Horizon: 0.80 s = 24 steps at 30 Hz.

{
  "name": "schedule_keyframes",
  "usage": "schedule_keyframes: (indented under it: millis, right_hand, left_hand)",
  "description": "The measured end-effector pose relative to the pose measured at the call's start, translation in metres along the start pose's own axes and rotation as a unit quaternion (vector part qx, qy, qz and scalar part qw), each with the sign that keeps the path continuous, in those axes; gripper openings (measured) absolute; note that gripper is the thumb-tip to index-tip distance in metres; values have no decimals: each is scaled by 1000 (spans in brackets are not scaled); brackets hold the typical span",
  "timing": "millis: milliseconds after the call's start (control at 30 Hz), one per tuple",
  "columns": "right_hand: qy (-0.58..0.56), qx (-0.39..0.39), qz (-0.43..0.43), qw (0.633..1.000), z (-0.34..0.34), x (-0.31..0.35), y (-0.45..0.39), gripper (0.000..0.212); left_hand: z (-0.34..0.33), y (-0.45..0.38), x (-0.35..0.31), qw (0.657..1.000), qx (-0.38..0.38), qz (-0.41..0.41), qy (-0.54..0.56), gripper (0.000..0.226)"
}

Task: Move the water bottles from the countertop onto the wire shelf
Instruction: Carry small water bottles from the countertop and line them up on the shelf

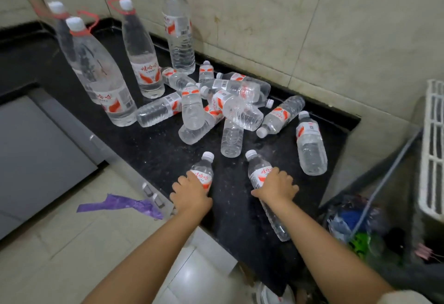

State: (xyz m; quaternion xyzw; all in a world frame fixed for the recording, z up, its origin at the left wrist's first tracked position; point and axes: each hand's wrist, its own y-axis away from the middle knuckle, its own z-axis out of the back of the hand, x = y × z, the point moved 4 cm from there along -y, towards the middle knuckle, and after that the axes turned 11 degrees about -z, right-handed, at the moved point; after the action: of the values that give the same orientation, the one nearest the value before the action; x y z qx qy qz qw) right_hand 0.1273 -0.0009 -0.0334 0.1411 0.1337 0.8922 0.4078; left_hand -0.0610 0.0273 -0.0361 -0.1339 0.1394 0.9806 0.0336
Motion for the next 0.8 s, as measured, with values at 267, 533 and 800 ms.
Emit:
schedule_keyframes:
  millis: [267, 533, 800]
  right_hand:
    - [-50, -35, -11, 998, 0, -8, 9, 69]
    - [-234, -104, 51, 965, 79, -4, 33, 72]
    - [-376, -271, 132, 876, 256, -46, 72, 66]
  left_hand:
    - [-1, -2, 3, 999, -39, -24, 28, 73]
    - [62, 13, -40, 961, -184, -138, 151, 60]
    - [166, 48, -175, 843, -357, -324, 239, 56]
